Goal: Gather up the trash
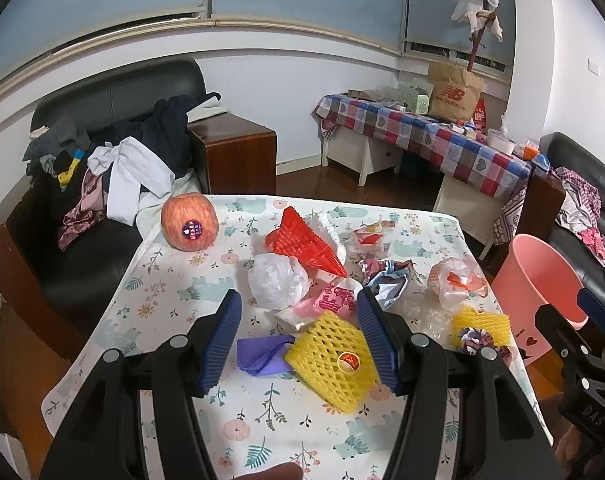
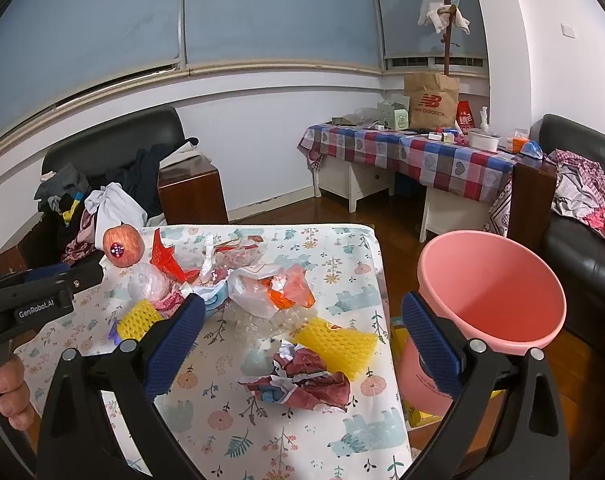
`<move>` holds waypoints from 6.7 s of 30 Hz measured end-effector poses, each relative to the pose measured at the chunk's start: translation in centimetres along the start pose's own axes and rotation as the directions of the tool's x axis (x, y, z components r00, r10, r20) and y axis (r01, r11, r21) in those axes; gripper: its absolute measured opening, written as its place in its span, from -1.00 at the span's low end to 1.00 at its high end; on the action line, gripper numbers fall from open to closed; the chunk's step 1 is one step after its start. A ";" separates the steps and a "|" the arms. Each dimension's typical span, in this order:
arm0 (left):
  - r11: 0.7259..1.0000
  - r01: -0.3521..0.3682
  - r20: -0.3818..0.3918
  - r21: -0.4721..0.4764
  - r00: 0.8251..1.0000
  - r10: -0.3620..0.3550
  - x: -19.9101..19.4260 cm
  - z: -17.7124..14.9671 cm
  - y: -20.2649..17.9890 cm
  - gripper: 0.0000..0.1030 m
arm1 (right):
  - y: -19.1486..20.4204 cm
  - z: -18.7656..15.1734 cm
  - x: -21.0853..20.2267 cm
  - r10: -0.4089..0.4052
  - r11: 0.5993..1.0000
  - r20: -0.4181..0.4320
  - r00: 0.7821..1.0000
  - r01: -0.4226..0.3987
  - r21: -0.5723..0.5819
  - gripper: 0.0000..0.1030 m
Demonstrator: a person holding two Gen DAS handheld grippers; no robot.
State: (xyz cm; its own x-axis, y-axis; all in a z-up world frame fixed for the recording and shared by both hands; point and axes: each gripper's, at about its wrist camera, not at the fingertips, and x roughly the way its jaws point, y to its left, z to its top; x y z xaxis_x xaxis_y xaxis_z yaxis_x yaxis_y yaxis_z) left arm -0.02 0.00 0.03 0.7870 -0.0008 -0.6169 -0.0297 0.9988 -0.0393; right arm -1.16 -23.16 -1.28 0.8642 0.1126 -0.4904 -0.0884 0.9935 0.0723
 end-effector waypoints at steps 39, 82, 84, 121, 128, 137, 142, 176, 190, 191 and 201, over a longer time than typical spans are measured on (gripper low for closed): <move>1.000 0.003 0.011 0.001 1.000 -0.003 0.0 0.0 0.0 0.16 | -0.4 0.0 -1.9 -0.012 1.000 0.030 0.999 0.011 0.021 0.92; 0.976 0.207 -0.118 -0.065 0.970 -0.214 4.8 -2.9 2.6 0.15 | -4.1 -5.6 1.5 0.166 0.981 -0.153 0.974 -0.148 0.121 0.70; 0.974 0.216 -0.119 -0.067 0.967 -0.223 5.2 -2.4 2.2 0.15 | -4.3 -5.3 1.8 0.173 0.980 -0.158 0.972 -0.154 0.125 0.68; 0.967 0.237 -0.306 -0.091 0.918 -0.253 8.4 -3.7 0.4 -0.01 | -5.2 -6.2 6.3 0.359 0.932 -0.353 0.864 -0.313 0.181 -0.33; 0.968 0.217 -0.332 -0.129 0.910 -0.249 9.7 -3.9 0.1 -0.51 | -5.1 -6.5 5.0 0.378 0.924 -0.343 0.860 -0.330 0.191 -0.41; 0.956 0.282 -0.279 -0.082 0.914 -0.294 7.1 -3.1 -0.5 -0.79 | -6.2 -6.0 3.9 0.393 0.914 -0.291 0.873 -0.336 0.225 -0.41; 0.938 0.344 -0.219 -0.030 0.914 -0.342 5.0 -1.9 -2.0 -0.80 | -7.1 -5.4 3.1 0.381 0.916 -0.248 0.891 -0.327 0.233 -0.41; 0.772 0.554 -0.256 0.310 0.831 -0.494 9.2 3.4 -31.7 -0.79 | -23.2 -3.3 2.3 -0.190 0.923 -0.153 0.970 0.230 0.307 -0.40; 0.793 0.541 -0.319 0.280 0.831 -0.455 12.3 2.8 -32.8 -0.24 | -23.5 -3.8 4.1 -0.179 0.918 -0.207 0.962 0.239 0.315 -0.22; 0.792 0.542 -0.316 0.282 0.832 -0.456 12.2 2.9 -32.8 -0.23 | -23.5 -3.9 4.1 -0.177 0.917 -0.211 0.961 0.239 0.320 -0.22; 0.800 0.553 -0.280 0.232 0.826 -0.490 10.8 4.0 -30.6 -0.20 | -23.4 -4.1 3.7 -0.176 0.918 -0.214 0.961 0.239 0.317 -0.09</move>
State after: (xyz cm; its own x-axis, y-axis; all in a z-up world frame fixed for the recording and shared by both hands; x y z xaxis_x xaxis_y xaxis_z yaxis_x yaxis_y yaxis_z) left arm 11.83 -30.34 -2.31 0.4919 -0.5037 -0.7101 0.5549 0.8099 -0.1901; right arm 2.04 -45.94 -8.37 0.7398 -0.0628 -0.6699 0.2826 0.9325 0.2247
